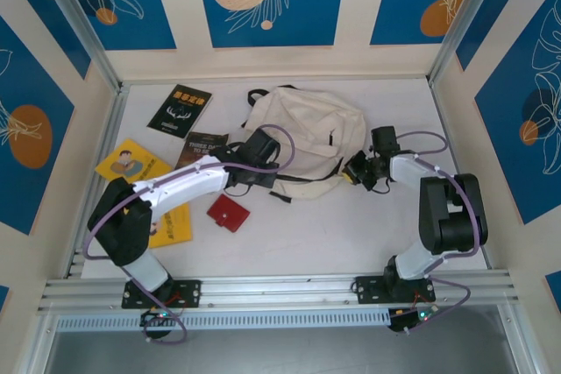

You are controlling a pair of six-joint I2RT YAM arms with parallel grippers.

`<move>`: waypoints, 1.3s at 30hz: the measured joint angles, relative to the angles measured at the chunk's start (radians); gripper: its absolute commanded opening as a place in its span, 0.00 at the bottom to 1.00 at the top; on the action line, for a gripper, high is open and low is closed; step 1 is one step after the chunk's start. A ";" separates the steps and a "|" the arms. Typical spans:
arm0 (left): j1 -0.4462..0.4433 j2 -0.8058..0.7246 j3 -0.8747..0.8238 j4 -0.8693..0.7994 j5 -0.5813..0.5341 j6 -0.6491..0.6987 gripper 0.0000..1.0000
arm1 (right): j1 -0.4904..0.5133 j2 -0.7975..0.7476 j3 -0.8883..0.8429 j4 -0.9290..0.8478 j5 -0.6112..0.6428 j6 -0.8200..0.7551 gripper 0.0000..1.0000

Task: Pack the student bag

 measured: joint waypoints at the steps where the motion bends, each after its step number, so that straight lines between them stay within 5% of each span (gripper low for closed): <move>1: 0.002 0.001 0.000 0.011 0.003 0.010 0.00 | -0.012 0.013 0.017 -0.007 0.000 -0.019 0.09; 8: 0.000 0.063 0.059 0.088 0.100 0.069 0.00 | -0.096 0.025 0.090 -0.037 0.005 -0.118 0.49; 15: -0.055 0.137 0.179 0.119 0.192 0.084 0.00 | -0.105 -0.199 0.011 -0.081 -0.013 -0.042 0.79; 27: -0.168 0.325 0.386 0.140 0.291 0.068 0.00 | -0.061 -0.484 -0.191 -0.129 -0.093 0.251 0.84; 39: -0.174 0.330 0.356 0.163 0.307 0.060 0.00 | 0.008 -0.361 -0.268 0.096 -0.163 0.489 0.75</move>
